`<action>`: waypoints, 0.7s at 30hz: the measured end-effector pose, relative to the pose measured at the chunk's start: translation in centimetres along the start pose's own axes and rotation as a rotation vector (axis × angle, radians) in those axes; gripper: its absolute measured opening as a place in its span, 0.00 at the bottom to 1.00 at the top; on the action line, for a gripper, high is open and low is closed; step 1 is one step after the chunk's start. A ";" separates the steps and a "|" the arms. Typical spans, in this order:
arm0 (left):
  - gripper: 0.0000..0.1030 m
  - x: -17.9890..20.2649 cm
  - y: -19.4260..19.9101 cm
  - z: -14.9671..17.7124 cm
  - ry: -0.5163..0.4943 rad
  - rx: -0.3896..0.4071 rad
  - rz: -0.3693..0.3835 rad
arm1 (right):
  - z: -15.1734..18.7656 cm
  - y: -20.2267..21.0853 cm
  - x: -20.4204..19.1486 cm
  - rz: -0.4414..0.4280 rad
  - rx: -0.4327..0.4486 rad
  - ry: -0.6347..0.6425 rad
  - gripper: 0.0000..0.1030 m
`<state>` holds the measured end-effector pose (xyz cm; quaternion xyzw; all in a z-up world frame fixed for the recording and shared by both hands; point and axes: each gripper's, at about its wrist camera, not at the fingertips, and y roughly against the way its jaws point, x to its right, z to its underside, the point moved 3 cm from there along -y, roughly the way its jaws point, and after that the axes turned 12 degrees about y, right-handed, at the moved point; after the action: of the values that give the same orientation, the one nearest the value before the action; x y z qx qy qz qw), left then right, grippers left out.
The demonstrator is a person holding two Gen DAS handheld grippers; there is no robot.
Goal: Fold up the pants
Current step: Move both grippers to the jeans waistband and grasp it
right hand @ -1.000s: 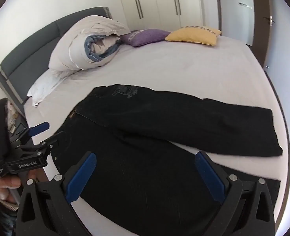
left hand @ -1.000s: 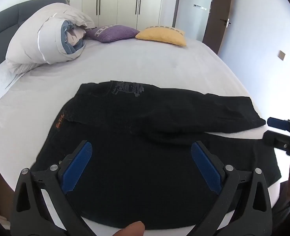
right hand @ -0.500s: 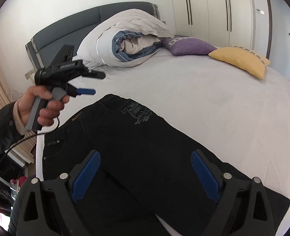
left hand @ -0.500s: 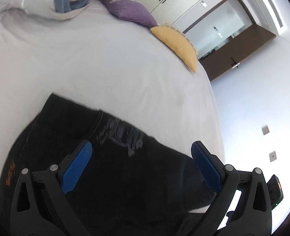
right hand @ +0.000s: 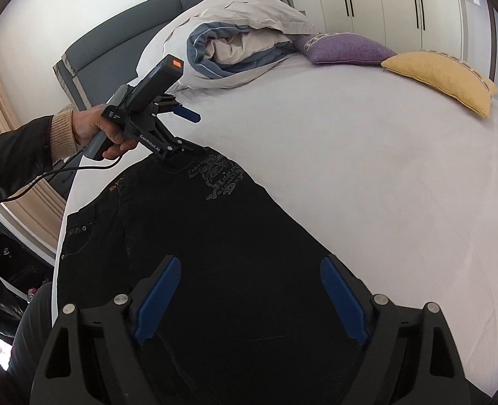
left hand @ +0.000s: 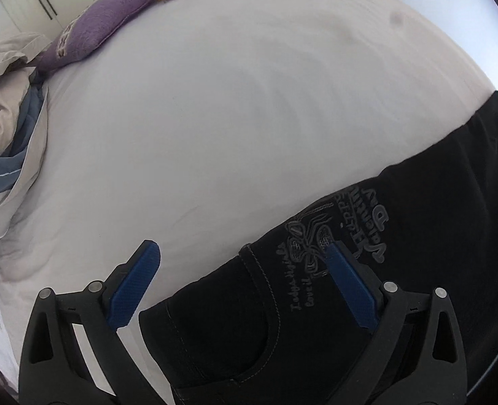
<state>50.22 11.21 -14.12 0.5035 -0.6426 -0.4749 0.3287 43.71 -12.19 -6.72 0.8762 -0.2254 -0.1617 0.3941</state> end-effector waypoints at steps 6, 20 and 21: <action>0.78 -1.1 -4.3 0.5 -0.027 -0.041 0.000 | 1.1 -1.9 0.3 -0.023 -0.043 0.002 0.83; 0.23 0.6 -8.4 1.2 -0.018 -0.099 0.030 | 0.1 -2.7 -0.1 -0.053 -0.051 0.019 0.66; 0.19 1.0 -8.3 1.5 -0.026 -0.088 0.020 | 0.0 -2.8 0.0 -0.052 -0.049 0.019 0.66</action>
<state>51.40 10.32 -22.50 0.4759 -0.6301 -0.5060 0.3471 44.43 -10.55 -8.83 0.8733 -0.1950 -0.1689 0.4132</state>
